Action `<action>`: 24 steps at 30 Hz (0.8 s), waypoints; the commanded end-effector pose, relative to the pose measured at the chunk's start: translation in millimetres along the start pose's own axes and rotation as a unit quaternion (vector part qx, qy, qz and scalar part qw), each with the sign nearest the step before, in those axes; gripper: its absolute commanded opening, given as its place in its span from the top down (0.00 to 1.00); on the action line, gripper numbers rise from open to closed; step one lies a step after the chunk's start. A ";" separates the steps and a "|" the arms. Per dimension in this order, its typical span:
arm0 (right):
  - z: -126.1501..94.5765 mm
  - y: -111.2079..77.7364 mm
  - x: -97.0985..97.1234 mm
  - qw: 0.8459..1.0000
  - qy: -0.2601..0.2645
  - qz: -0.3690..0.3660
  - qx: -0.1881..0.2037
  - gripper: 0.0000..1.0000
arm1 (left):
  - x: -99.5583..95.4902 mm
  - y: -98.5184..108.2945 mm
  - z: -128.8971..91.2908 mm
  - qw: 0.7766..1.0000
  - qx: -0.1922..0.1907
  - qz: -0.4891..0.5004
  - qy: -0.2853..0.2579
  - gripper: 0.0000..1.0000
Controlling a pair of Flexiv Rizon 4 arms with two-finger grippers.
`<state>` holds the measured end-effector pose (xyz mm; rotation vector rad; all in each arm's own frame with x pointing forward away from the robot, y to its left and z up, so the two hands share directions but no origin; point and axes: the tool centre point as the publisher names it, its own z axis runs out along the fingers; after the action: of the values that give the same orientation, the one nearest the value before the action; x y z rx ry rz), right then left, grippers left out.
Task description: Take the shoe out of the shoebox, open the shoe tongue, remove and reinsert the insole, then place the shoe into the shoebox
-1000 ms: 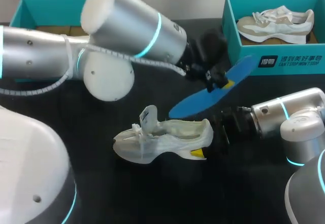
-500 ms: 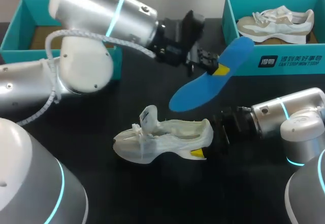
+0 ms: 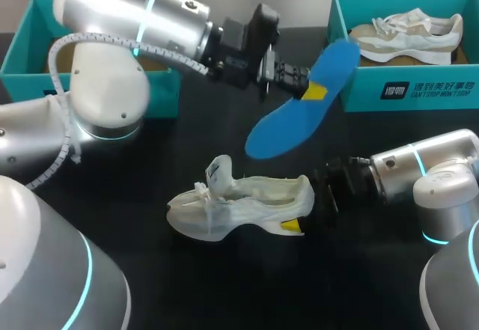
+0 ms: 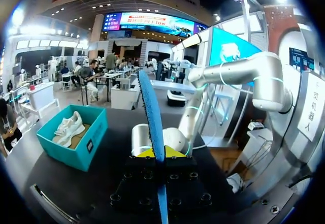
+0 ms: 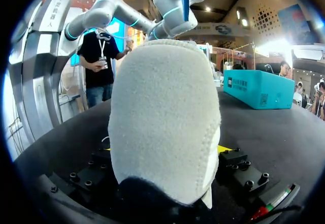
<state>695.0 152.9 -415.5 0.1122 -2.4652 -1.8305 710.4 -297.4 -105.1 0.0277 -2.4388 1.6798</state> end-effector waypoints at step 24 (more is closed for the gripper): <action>1.5 -1.6 1.3 1.000 0.000 0.001 0.002 1.00 | 62.0 -57.8 -86.0 0.986 0.168 -0.002 -0.010 1.00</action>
<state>695.1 152.8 -415.5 0.1121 -2.4654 -1.8304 667.0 -236.0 -13.2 0.0970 -2.1327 2.0831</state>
